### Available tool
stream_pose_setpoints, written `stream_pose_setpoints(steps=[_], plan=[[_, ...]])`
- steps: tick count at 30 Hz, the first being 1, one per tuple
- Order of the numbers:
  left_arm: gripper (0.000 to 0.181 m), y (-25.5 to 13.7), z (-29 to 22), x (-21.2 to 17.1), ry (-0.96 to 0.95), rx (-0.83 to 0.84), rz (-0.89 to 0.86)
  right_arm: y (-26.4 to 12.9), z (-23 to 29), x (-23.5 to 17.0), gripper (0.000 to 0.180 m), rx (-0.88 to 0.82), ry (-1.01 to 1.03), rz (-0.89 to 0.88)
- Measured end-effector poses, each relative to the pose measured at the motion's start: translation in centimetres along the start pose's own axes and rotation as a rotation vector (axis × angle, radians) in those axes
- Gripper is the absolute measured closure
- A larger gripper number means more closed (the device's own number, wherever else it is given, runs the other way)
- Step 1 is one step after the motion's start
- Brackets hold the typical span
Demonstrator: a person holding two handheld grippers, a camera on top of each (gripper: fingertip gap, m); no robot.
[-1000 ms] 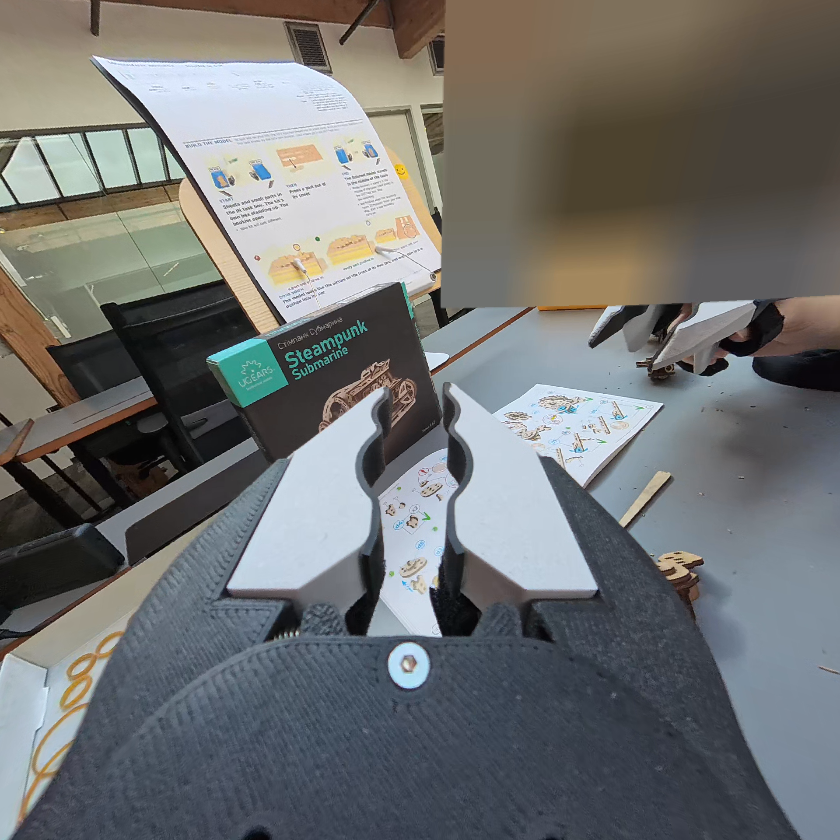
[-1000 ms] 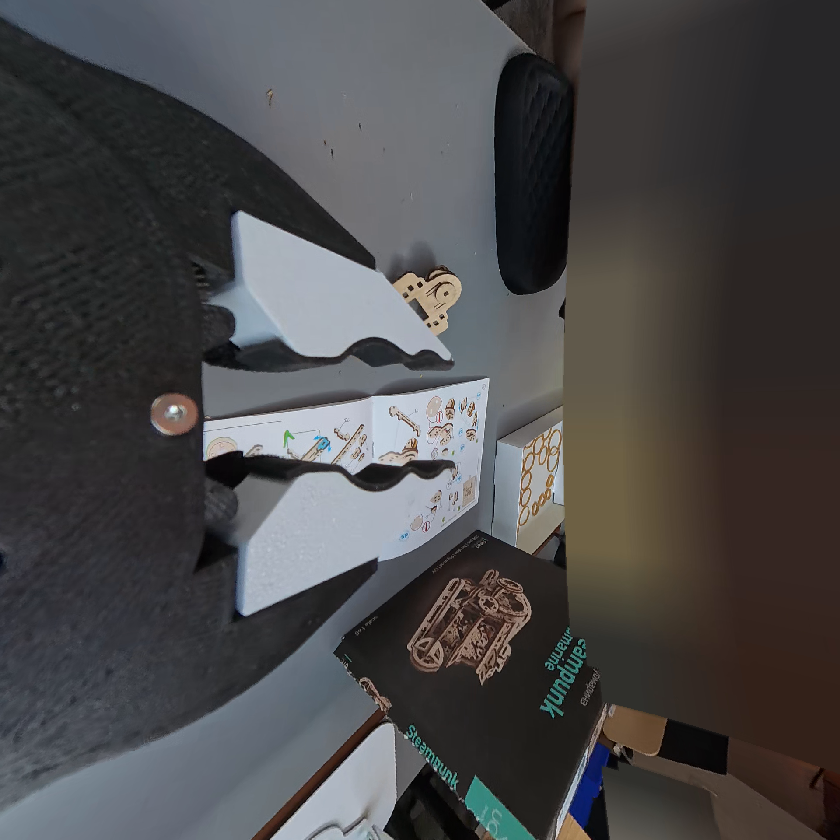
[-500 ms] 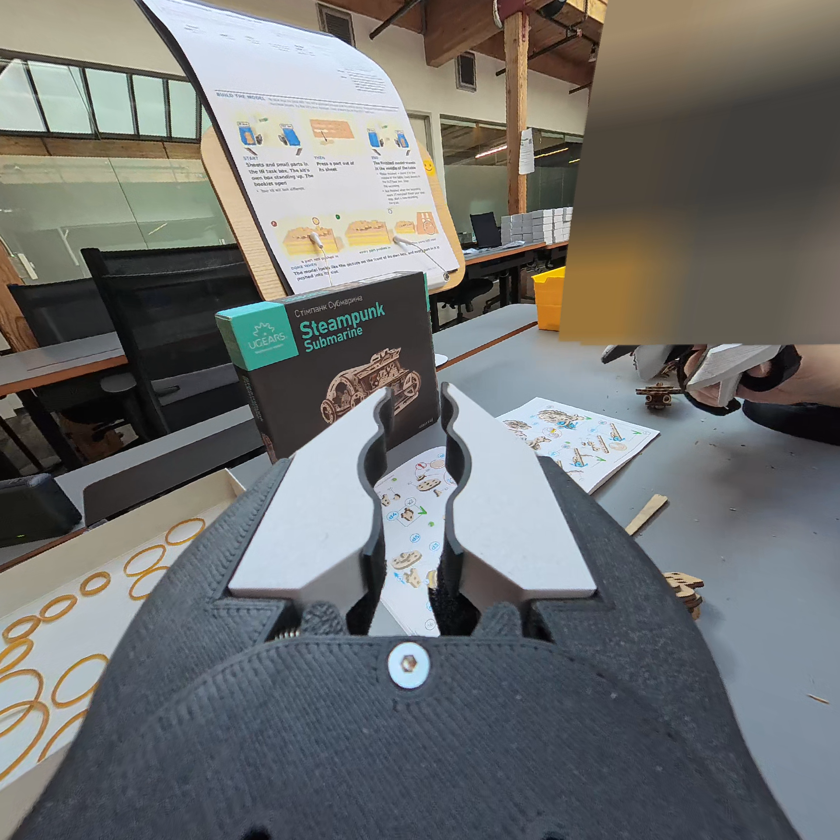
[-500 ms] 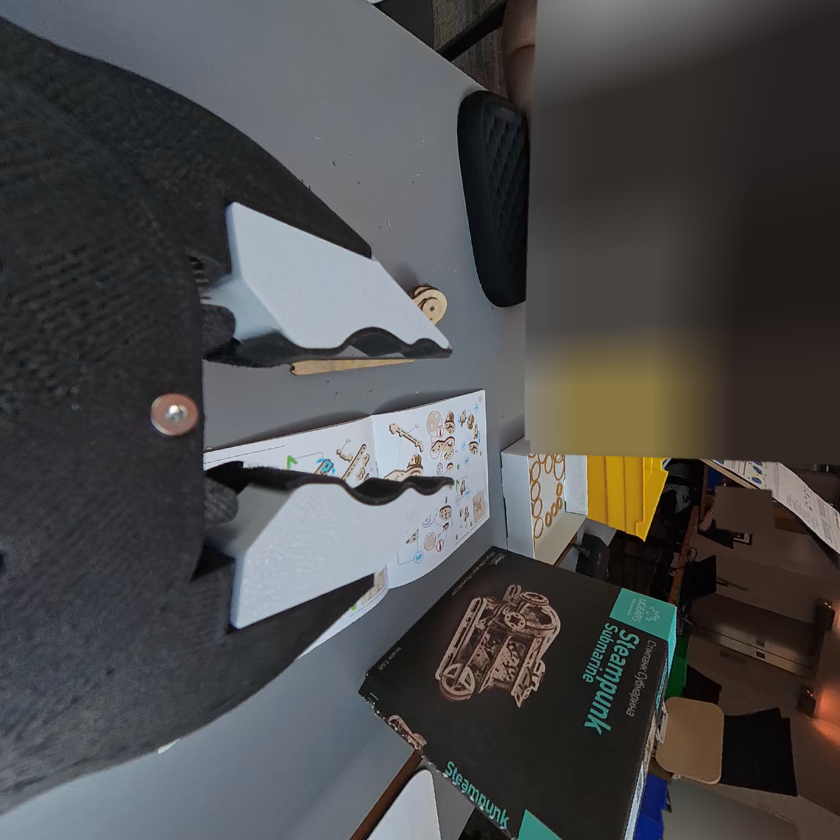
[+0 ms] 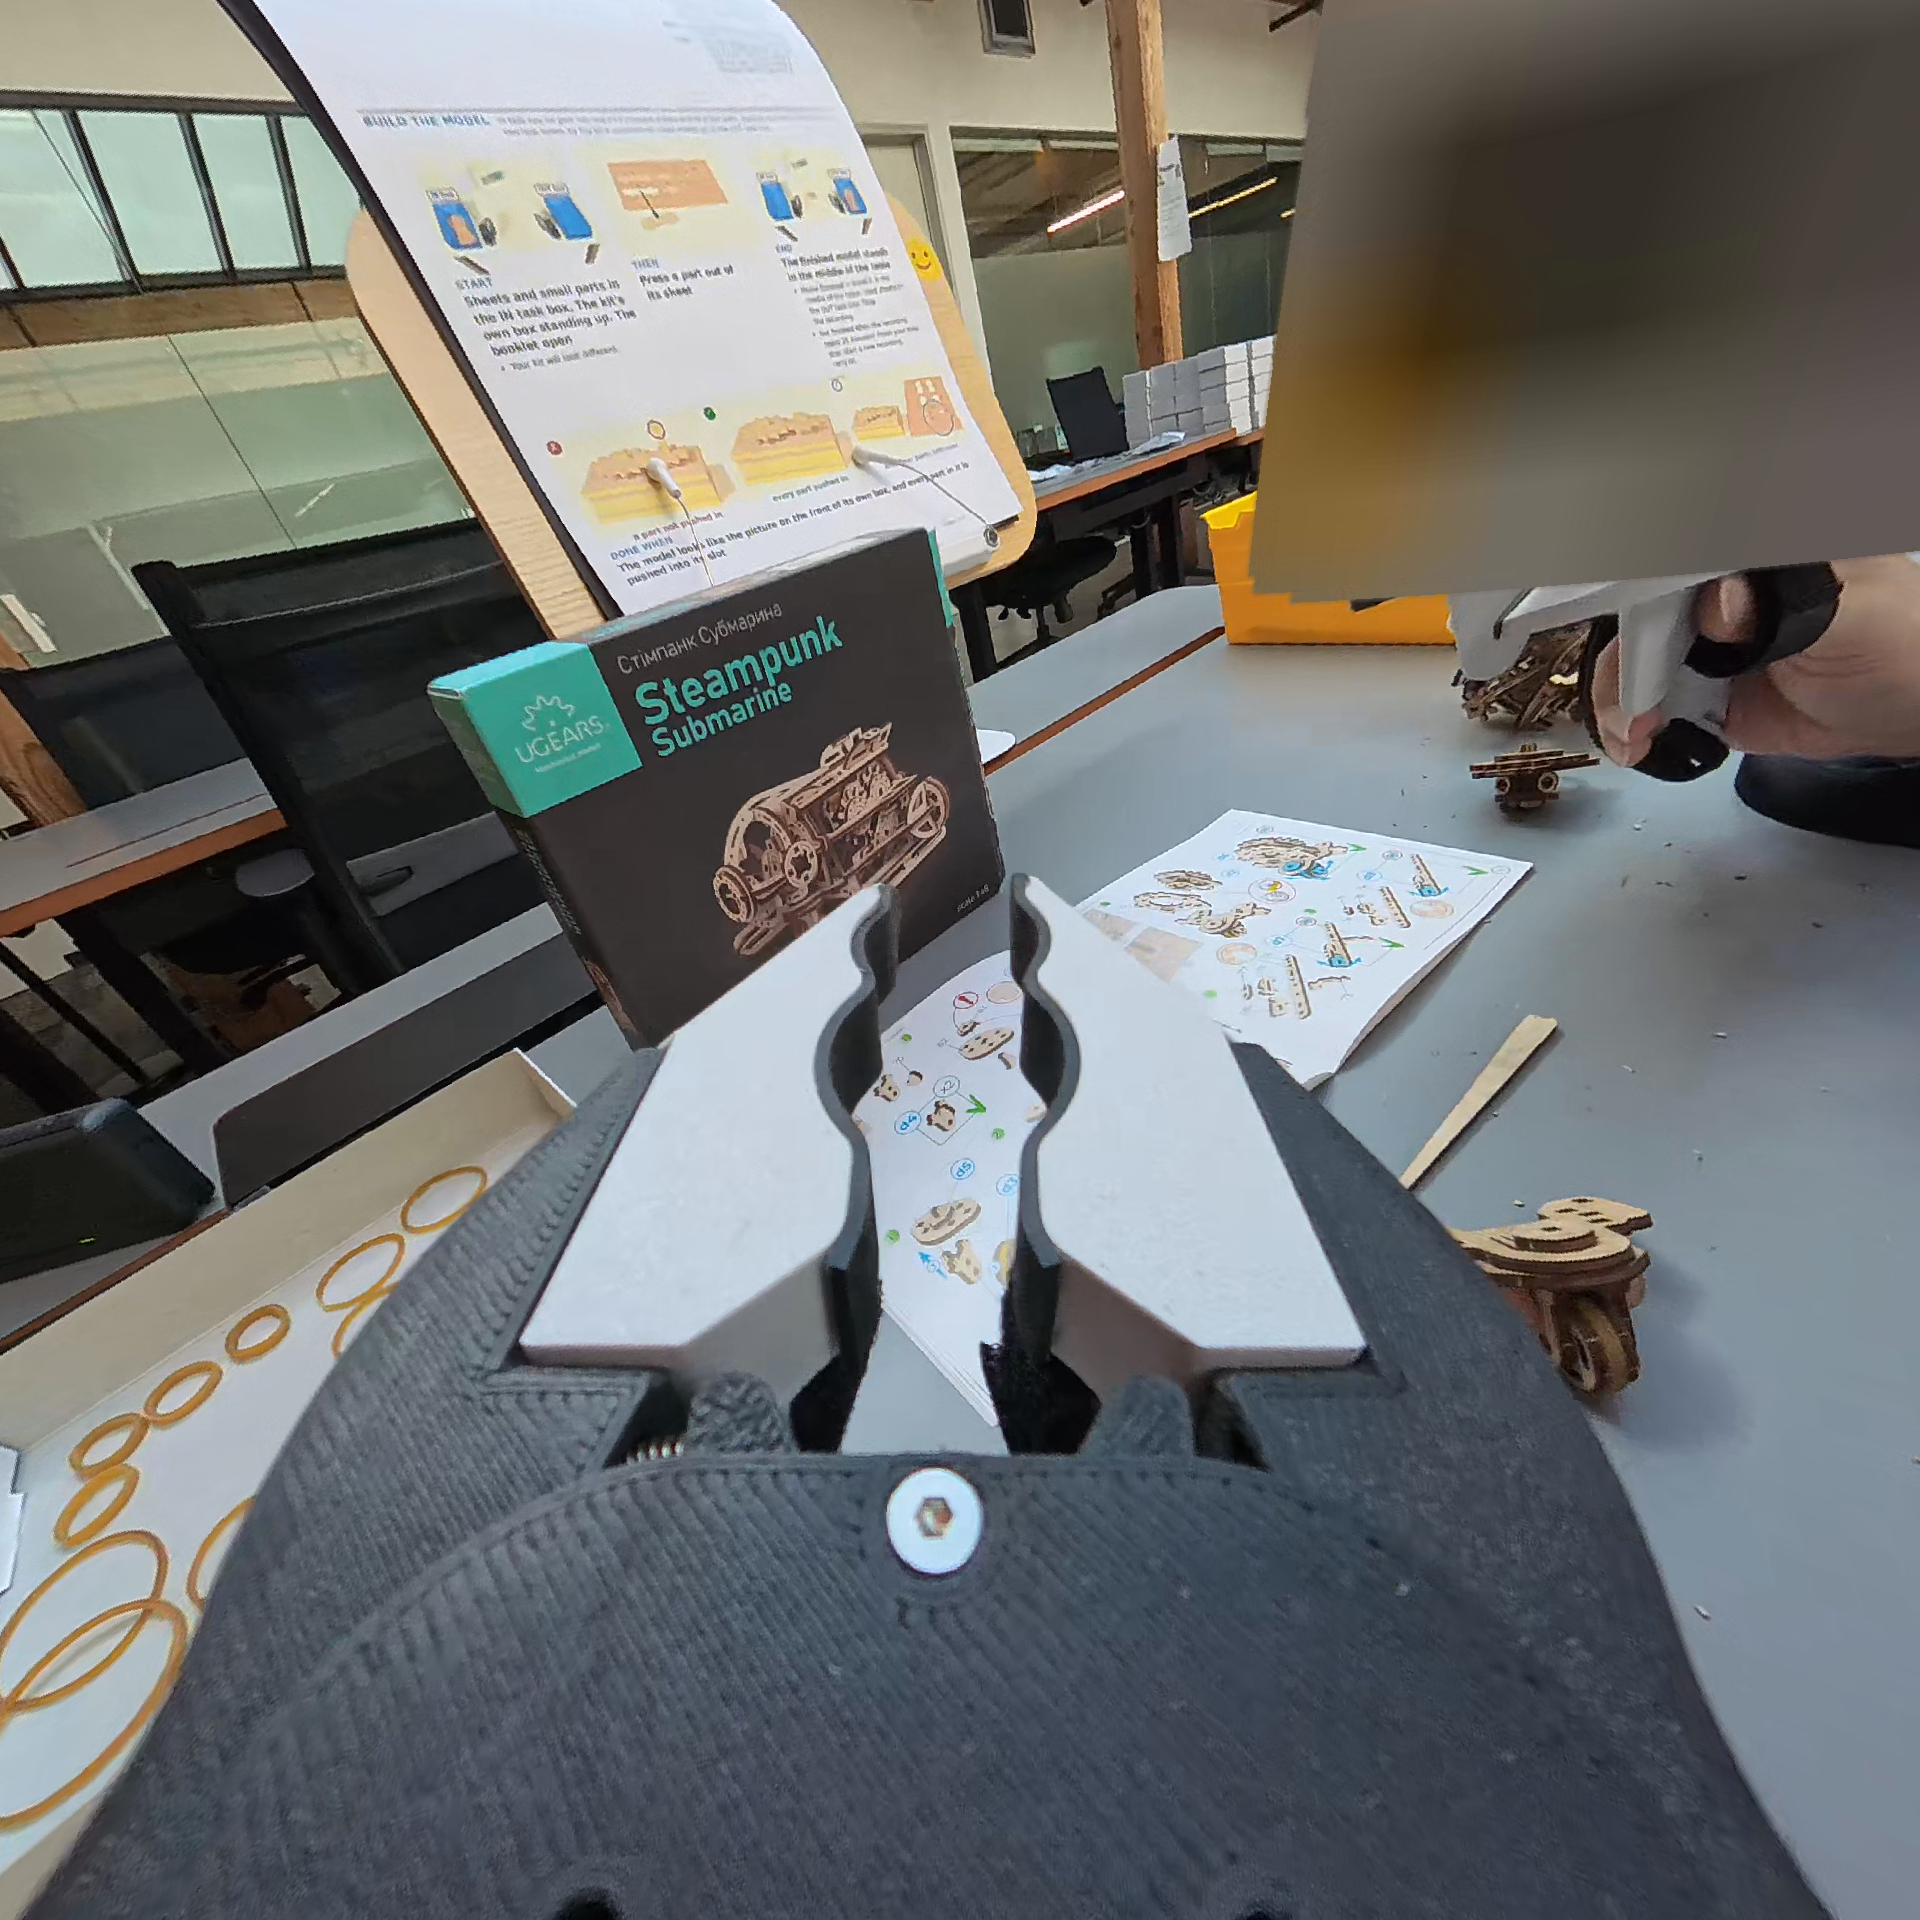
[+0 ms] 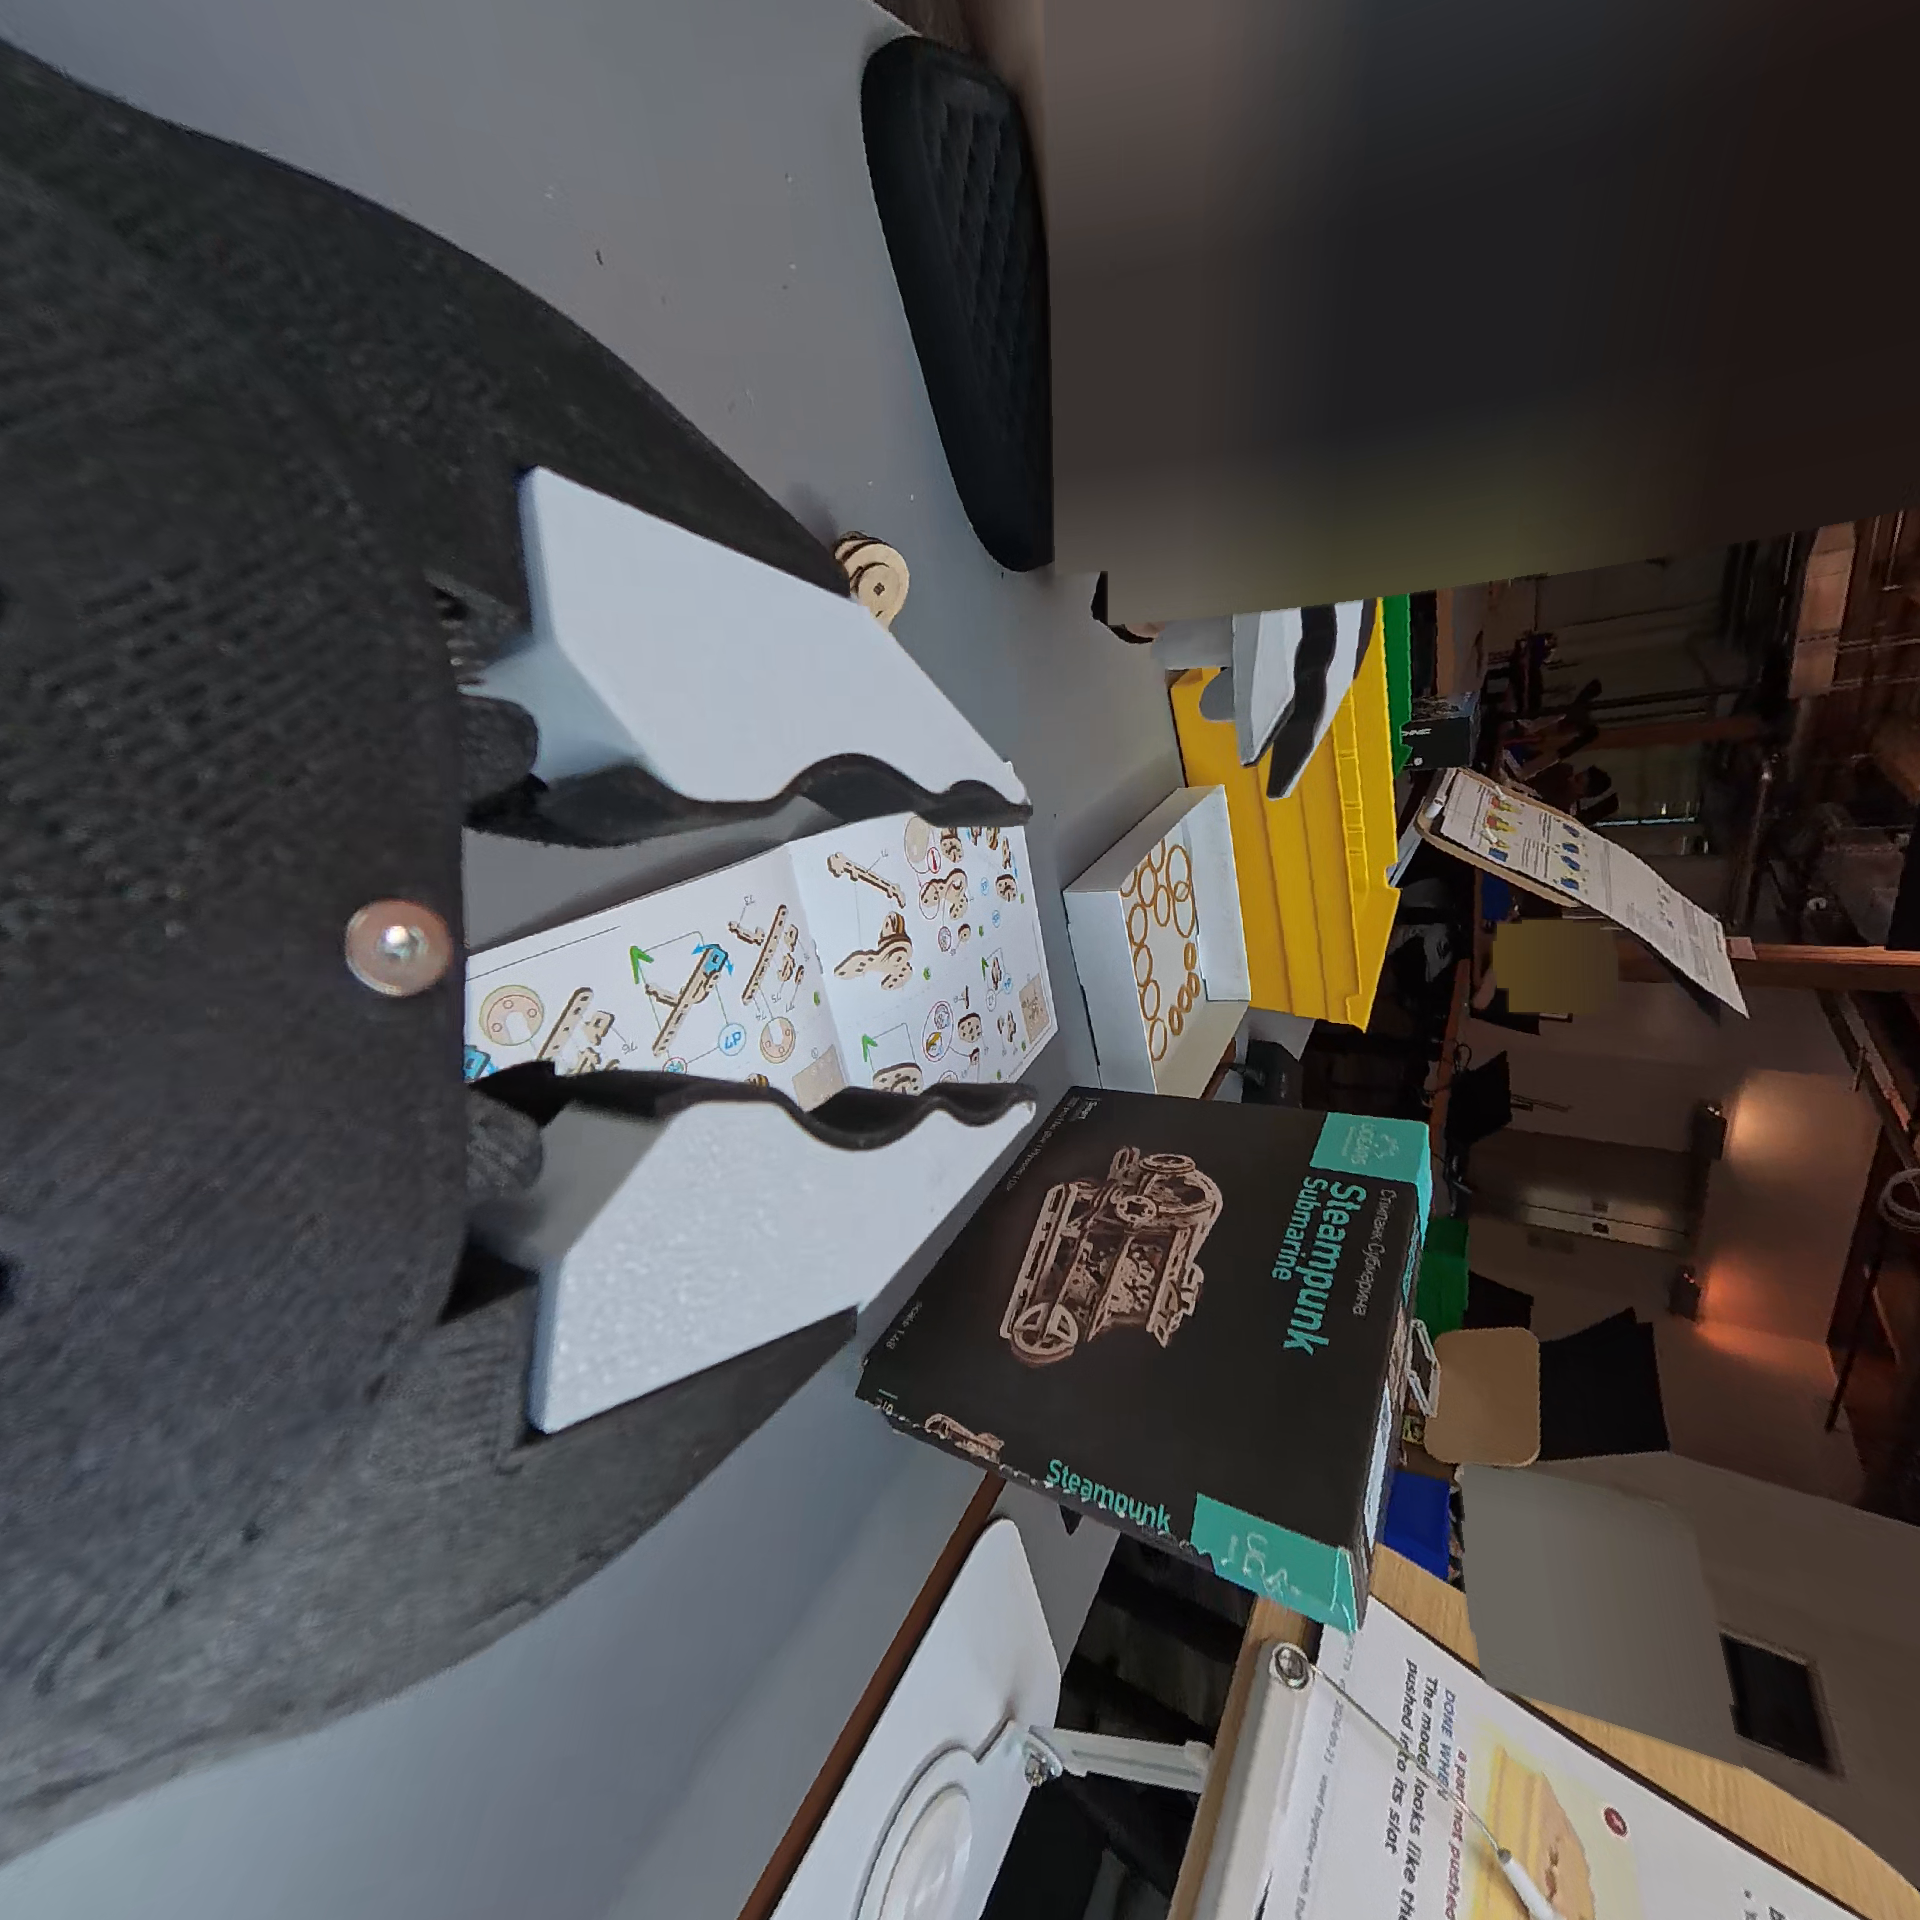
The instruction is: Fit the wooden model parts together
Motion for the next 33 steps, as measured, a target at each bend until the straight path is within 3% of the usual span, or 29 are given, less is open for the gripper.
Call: stream_pose_setpoints(steps=[4,11,19,28,33], plan=[[0.159,0.3,-0.1,-0.4,-0.047,-0.039,0.025,-0.5,-0.3,0.7,0.13,-0.052,0.001,-0.039],[0.149,0.1,0.0,-0.4,-0.124,-0.049,0.111,-0.2,-0.7,0.2,0.126,-0.191,-0.155,0.046],[0.128,-1.9,-1.7,-1.8,-0.203,0.032,0.23,0.7,-0.8,-1.1,0.105,-0.207,-0.142,0.164],[0.134,-1.1,-3.4,-2.3,-0.115,0.086,0.23,1.0,-1.4,-1.9,0.104,-0.224,-0.115,0.197],[0.128,-1.0,-2.9,-2.6,-0.154,0.092,0.245,0.9,-1.3,-1.6,0.105,-0.24,-0.151,0.196]])
Point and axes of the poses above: each gripper's, where its closed fingertips meet, y out along the fingers, x out of its top, z = x × y across the jaws, the point moved 4 cm from there along -y, back along the fingers, and after that the axes turned 10 degrees about z, right-handed, at the moved point
